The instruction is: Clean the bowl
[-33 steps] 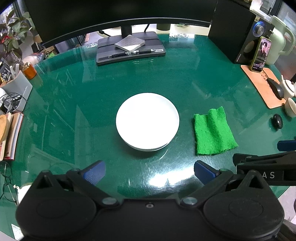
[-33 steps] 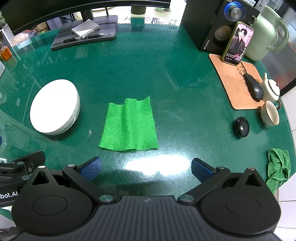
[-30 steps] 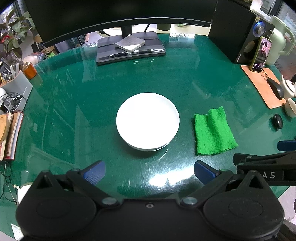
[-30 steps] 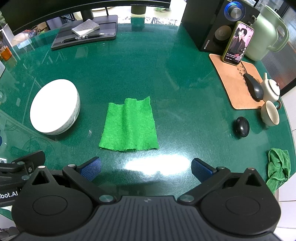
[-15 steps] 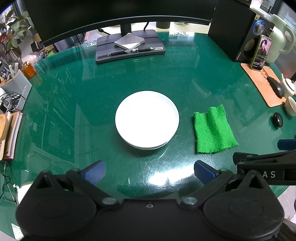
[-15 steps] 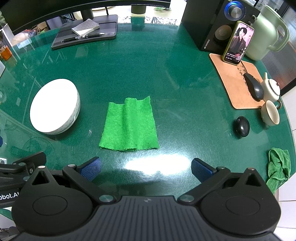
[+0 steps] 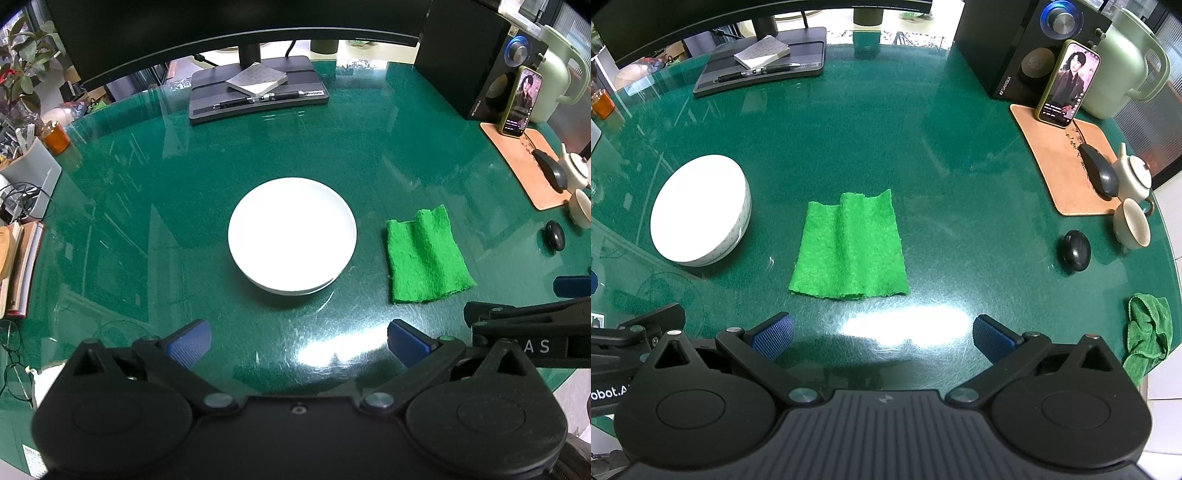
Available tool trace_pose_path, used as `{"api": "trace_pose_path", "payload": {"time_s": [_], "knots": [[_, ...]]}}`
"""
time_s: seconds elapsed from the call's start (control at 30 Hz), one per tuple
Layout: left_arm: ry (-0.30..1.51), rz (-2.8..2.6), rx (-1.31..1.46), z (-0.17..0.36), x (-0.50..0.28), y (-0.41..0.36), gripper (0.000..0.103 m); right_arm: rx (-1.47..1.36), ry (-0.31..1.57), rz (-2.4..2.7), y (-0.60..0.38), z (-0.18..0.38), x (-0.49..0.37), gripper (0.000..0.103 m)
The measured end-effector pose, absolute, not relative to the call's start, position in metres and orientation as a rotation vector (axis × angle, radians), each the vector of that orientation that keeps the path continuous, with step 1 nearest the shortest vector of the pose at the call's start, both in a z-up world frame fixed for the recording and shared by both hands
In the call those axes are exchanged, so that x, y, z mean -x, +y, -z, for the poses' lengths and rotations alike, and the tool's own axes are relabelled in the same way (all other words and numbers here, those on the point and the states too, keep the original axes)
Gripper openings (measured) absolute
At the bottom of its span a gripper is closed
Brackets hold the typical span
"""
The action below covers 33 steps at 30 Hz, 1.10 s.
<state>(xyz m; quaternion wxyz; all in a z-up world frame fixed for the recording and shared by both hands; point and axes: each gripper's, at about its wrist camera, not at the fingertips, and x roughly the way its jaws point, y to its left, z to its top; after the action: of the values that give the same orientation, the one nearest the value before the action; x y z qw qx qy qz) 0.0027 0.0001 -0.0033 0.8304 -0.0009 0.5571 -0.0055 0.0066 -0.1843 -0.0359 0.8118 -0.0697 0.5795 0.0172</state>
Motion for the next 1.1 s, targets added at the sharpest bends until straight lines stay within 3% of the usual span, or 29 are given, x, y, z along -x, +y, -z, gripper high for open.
{"api": "trace_pose_path", "payload": {"time_s": [1.1], "knots": [[1.188, 0.015, -0.007, 0.006, -0.0034, -0.0024, 0.102, 0.146, 1.252, -0.039, -0.1845, 0.0367, -0.0096, 0.103]]}}
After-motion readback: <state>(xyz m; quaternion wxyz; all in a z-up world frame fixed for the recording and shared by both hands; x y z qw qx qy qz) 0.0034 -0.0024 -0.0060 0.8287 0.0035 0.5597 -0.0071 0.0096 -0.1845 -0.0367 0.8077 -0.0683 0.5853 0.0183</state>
